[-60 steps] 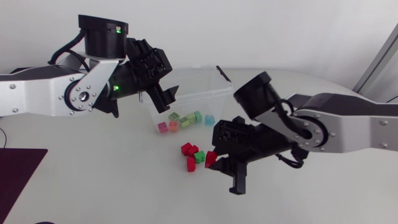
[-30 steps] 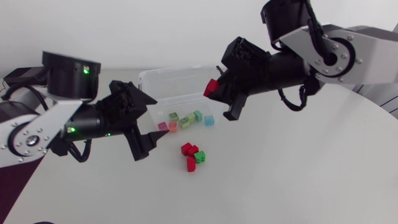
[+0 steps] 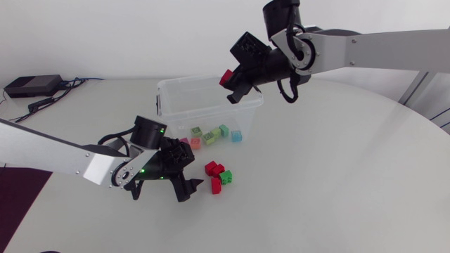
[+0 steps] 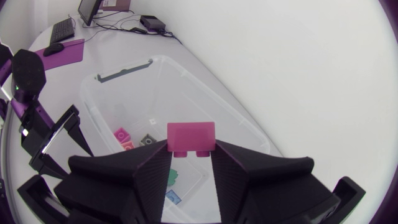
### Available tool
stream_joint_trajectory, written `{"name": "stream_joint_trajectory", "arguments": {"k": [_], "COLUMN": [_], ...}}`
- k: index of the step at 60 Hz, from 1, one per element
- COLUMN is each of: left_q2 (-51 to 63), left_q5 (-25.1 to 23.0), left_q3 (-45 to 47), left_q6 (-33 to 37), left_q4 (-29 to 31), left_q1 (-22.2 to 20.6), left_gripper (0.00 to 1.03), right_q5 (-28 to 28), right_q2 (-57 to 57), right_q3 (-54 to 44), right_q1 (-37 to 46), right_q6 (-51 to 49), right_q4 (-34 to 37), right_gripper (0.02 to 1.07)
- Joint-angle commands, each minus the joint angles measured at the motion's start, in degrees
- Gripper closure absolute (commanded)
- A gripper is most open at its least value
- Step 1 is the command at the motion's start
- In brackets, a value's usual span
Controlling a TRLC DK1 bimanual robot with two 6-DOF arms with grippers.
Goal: Pick up the duplo bricks and place them in the container
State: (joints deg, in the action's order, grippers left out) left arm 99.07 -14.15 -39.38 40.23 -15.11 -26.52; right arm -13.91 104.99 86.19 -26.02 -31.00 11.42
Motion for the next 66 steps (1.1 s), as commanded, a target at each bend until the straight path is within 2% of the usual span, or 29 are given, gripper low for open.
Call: {"name": "stream_joint_trajectory", "arguments": {"k": [1,2,3,4,6,10,23,36,41,46,48,50,53,58,66], "left_q2": [2.80,3.15,3.24,3.85,4.38,5.26,8.69,10.18,11.15,12.20,12.38,12.73,13.08,13.70,12.55], "left_q5": [-0.44,-0.44,-0.44,-0.44,-0.17,0.00,1.94,1.94,1.94,1.85,1.85,1.85,1.85,1.76,1.76], "left_q3": [-2.72,-2.99,-2.99,-3.52,-3.95,-4.75,-6.50,-7.38,-8.26,-9.23,-9.32,-9.67,-9.84,-10.20,-9.14], "left_q6": [-2.61,-2.96,-3.05,-3.31,-3.67,-4.72,-5.86,-5.77,-5.86,-6.39,-6.39,-6.39,-6.39,-6.48,-6.21], "left_q4": [-1.94,-2.02,-2.02,-2.20,-2.73,-3.43,-5.45,-5.89,-5.89,-5.89,-5.89,-5.89,-5.98,-6.07,-5.98], "left_q1": [-1.34,-1.51,-1.51,-1.87,-2.22,-2.48,-2.57,-2.22,-2.30,-2.39,-2.48,-2.48,-2.48,-2.57,-2.66], "left_gripper": [0.05,0.05,0.05,0.05,0.05,0.05,0.06,0.11,0.20,0.34,0.36,0.45,0.51,0.68,0.70], "right_q5": [0.64,0.64,0.64,0.82,0.99,0.99,0.73,-1.47,-2.44,-4.02,-4.46,-5.69,-6.48,-7.80,-8.06], "right_q2": [2.50,2.76,2.76,2.94,2.76,1.27,-11.47,-25.62,-29.05,-31.43,-31.69,-32.30,-32.22,-29.93,-21.49], "right_q3": [2.75,3.02,3.02,3.28,3.02,1.70,-10.69,-26.43,-31.52,-36.53,-37.24,-39.26,-40.05,-40.84,-38.64], "right_q1": [0.36,0.36,0.36,0.36,0.44,0.62,1.32,0.88,0.09,-0.96,-1.05,-1.14,-1.23,-2.19,-3.33], "right_q6": [1.91,2.00,2.00,2.18,2.44,2.53,2.00,1.82,1.82,0.15,-0.20,-1.08,-1.78,-5.03,-10.22], "right_q4": [-1.14,-1.14,-1.14,-1.14,-1.49,-2.46,-4.21,-4.13,-3.42,-2.46,-2.19,-1.75,-1.22,1.15,3.08], "right_gripper": [0.61,0.54,0.52,0.39,0.28,0.21,0.21,0.21,0.21,0.21,0.21,0.21,0.21,0.21,0.21]}}
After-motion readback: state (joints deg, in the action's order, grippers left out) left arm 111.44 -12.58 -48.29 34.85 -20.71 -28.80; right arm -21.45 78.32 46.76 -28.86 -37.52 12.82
